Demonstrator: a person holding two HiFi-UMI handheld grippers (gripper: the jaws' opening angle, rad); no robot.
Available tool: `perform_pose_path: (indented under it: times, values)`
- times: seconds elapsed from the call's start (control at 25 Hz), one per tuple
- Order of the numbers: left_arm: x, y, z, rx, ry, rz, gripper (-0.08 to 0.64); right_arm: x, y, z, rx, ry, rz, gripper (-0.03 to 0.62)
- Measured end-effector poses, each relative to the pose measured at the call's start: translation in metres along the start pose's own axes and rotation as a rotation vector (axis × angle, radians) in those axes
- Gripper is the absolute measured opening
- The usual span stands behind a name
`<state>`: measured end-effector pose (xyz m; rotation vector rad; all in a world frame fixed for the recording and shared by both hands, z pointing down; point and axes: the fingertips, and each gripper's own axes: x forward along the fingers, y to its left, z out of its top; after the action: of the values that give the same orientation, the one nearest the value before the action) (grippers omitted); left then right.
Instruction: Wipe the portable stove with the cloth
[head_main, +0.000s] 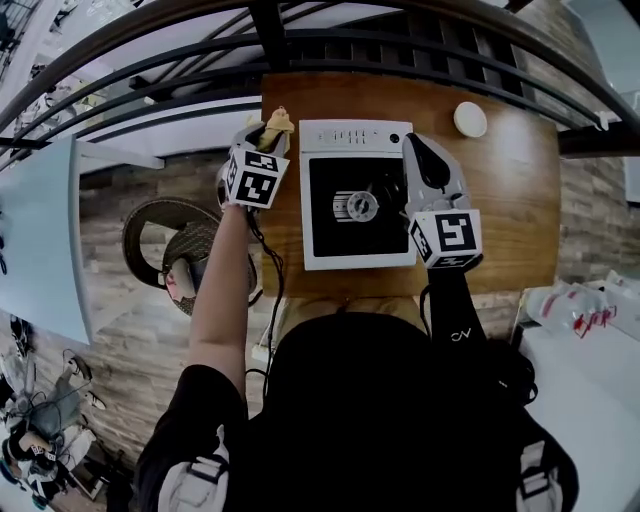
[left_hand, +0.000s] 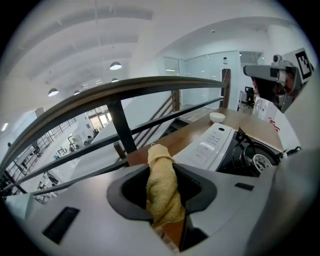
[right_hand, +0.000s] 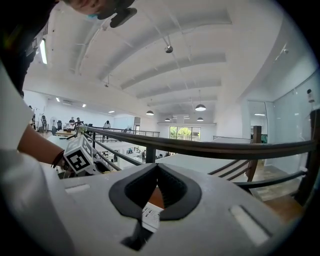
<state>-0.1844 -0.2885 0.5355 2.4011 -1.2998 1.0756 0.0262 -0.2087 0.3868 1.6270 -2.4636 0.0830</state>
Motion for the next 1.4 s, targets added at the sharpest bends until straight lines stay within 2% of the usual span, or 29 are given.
perform_pose_path:
  times: [0.24,0.36,0.52,0.68,0.96,1.12,1.2,1.28,1.4]
  values:
    - [-0.001,-0.048,-0.027,-0.003,0.011,-0.136,0.124,-0.024,0.011,-0.006,-0.054,0.043,0.008,0.002]
    - [-0.017,-0.064,-0.043,-0.015,0.017,-0.166,0.124,-0.03,0.01,-0.008,-0.056,0.045,0.016,0.002]
    - [-0.045,-0.091,-0.08,-0.075,0.07,-0.199,0.124,-0.031,0.01,-0.006,-0.053,0.024,0.047,0.002]
    - [-0.073,-0.129,-0.121,-0.096,0.141,-0.225,0.123,-0.038,0.008,-0.006,-0.049,0.005,0.088,0.002]
    - [-0.119,-0.17,-0.161,-0.172,0.219,-0.199,0.121,-0.047,0.0,0.0,-0.018,-0.039,0.146,0.001]
    - [-0.137,-0.187,-0.18,-0.19,0.259,-0.198,0.118,-0.052,-0.003,0.0,-0.007,-0.058,0.167,0.0]
    - [-0.14,-0.187,-0.178,-0.178,0.26,-0.185,0.12,-0.052,-0.006,0.0,-0.001,-0.061,0.169,0.002]
    - [-0.141,-0.18,-0.169,-0.165,0.241,-0.137,0.12,-0.052,-0.007,0.001,0.0,-0.066,0.171,0.002]
    - [-0.145,-0.162,-0.138,-0.161,0.165,-0.045,0.121,-0.055,-0.006,0.008,0.022,-0.085,0.178,0.002]
